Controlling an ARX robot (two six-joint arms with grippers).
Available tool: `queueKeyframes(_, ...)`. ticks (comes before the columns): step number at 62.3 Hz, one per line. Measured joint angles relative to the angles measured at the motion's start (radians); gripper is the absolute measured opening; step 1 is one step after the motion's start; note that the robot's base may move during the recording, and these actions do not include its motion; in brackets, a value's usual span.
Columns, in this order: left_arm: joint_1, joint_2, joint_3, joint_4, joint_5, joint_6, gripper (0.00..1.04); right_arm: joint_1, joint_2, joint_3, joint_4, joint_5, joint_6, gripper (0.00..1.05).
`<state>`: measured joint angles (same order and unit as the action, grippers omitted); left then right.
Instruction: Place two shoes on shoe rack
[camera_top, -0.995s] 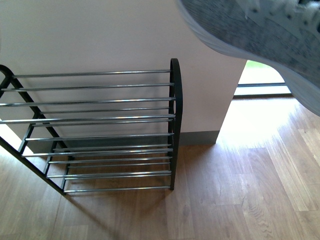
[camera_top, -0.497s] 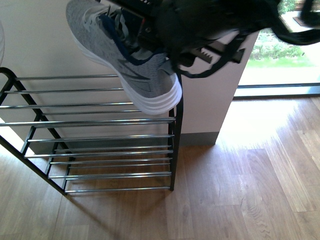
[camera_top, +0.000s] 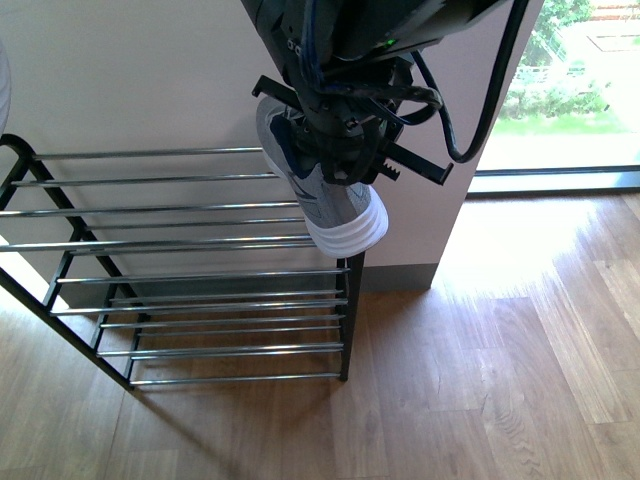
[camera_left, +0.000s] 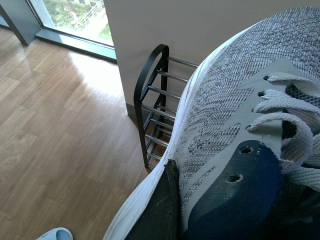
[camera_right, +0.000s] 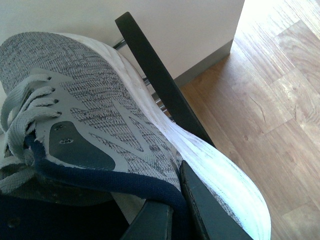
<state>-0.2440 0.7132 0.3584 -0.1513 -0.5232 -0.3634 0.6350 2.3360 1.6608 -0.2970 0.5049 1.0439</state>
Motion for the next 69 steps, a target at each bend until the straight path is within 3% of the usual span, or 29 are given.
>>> queueKeyframes(25,0.0,0.0,0.0,0.0,0.0,0.0,0.02,-0.001,0.006,0.03,-0.054,-0.116,0.24,0.01)
queueKeyframes(38,0.0,0.0,0.0,0.0,0.0,0.0,0.02,0.004,0.035,0.072,-0.079,-0.108,0.244,0.01)
queueKeyframes(52,0.0,0.0,0.0,0.0,0.0,0.0,0.02,0.006,0.098,0.088,-0.029,-0.202,0.25,0.01)
queueKeyframes(64,0.0,0.0,0.0,0.0,0.0,0.0,0.02,0.014,0.132,0.126,0.03,-0.174,0.195,0.01)
queueKeyframes(69,0.0,0.0,0.0,0.0,0.0,0.0,0.02,0.011,0.134,0.126,0.064,-0.172,0.163,0.12)
